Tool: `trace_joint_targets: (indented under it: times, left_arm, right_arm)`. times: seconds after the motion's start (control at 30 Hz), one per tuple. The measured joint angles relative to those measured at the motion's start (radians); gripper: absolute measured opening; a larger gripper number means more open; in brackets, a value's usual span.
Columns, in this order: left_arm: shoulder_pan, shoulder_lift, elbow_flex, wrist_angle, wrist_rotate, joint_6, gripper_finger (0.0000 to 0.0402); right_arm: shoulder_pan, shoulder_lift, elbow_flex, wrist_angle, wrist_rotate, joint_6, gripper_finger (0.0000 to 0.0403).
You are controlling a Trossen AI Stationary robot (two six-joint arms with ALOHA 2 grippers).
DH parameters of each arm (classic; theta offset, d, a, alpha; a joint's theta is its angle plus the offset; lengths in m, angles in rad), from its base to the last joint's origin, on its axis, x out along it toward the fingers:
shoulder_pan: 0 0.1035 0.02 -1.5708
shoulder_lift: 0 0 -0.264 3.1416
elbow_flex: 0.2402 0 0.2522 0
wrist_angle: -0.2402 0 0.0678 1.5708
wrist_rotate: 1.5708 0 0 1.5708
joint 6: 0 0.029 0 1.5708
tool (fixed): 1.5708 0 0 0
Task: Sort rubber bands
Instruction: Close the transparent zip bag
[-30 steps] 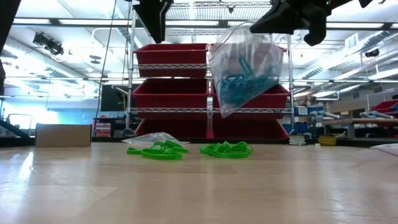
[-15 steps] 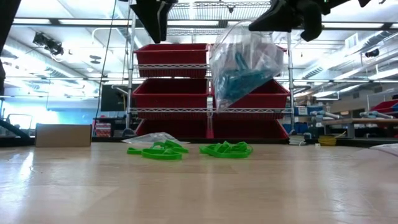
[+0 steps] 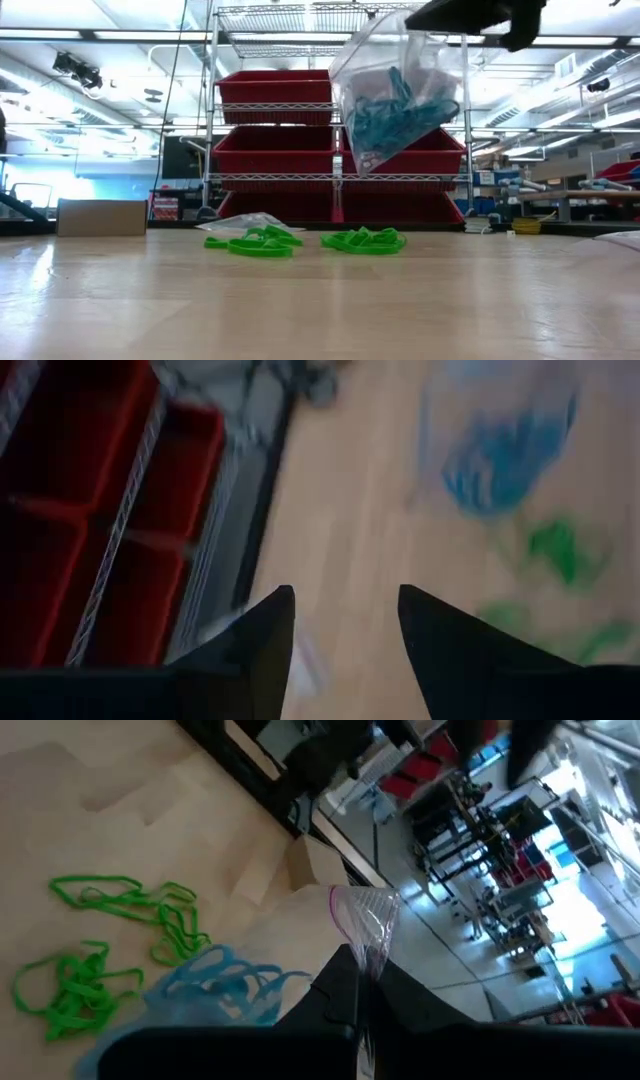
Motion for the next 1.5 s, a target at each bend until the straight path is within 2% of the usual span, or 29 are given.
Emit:
trace_joint_targets:
  times: [0.1, 0.23, 0.33, 0.43, 0.53, 0.67, 0.83, 0.93, 1.17, 1.33, 1.5]
  left_arm:
    - [0.016, -0.151, -0.181, 0.282, 0.096, 0.016, 0.0181]
    - [0.068, -0.310, -0.492, 0.609, 0.303, -0.054, 0.0178]
    - [0.103, -0.369, -0.706, 0.814, 0.421, -0.118, 0.0178]
    - [0.125, -0.392, -0.880, 1.109, 0.573, -0.167, 0.0178]
    - [0.131, -0.389, -0.999, 1.316, 0.620, -0.180, 0.0178]
    - [0.133, -0.389, -1.096, 1.515, 0.628, -0.174, 0.0178]
    - [0.141, -0.348, -1.179, 1.722, 0.723, -0.222, 0.0178]
    - [0.150, -0.310, -1.203, 1.831, 0.728, -0.246, 0.0178]
    - [0.157, -0.198, -1.205, 2.109, 0.829, -0.281, 0.0178]
    - [0.158, -0.153, -1.205, 2.129, 0.818, -0.283, 0.0178]
    - [0.158, -0.119, -1.204, 2.227, 0.851, -0.308, 0.0178]
  right_arm:
    - [0.040, 0.000, 0.001, 0.003, 0.002, -0.006, 0.0000]
    - [0.095, 0.000, 0.001, 0.039, 0.002, -0.029, 0.0000]
    - [0.134, 0.000, 0.001, 0.091, 0.001, -0.066, 0.0000]
    - [0.161, 0.000, 0.001, 0.164, -0.002, -0.104, 0.0000]
    - [0.171, 0.000, 0.002, 0.217, -0.002, -0.135, 0.0000]
    - [0.172, 0.000, 0.002, 0.244, -0.002, -0.145, 0.0000]
    - [0.167, 0.000, 0.002, 0.270, -0.002, -0.172, 0.0000]
    - [0.167, 0.000, 0.002, 0.285, -0.003, -0.174, 0.0000]
    - [0.167, 0.000, 0.002, 0.284, -0.003, -0.173, 0.0000]
    - [0.167, 0.000, 0.002, 0.285, -0.002, -0.173, 0.0000]
    - [0.167, 0.000, 0.002, 0.285, -0.002, -0.173, 0.0000]
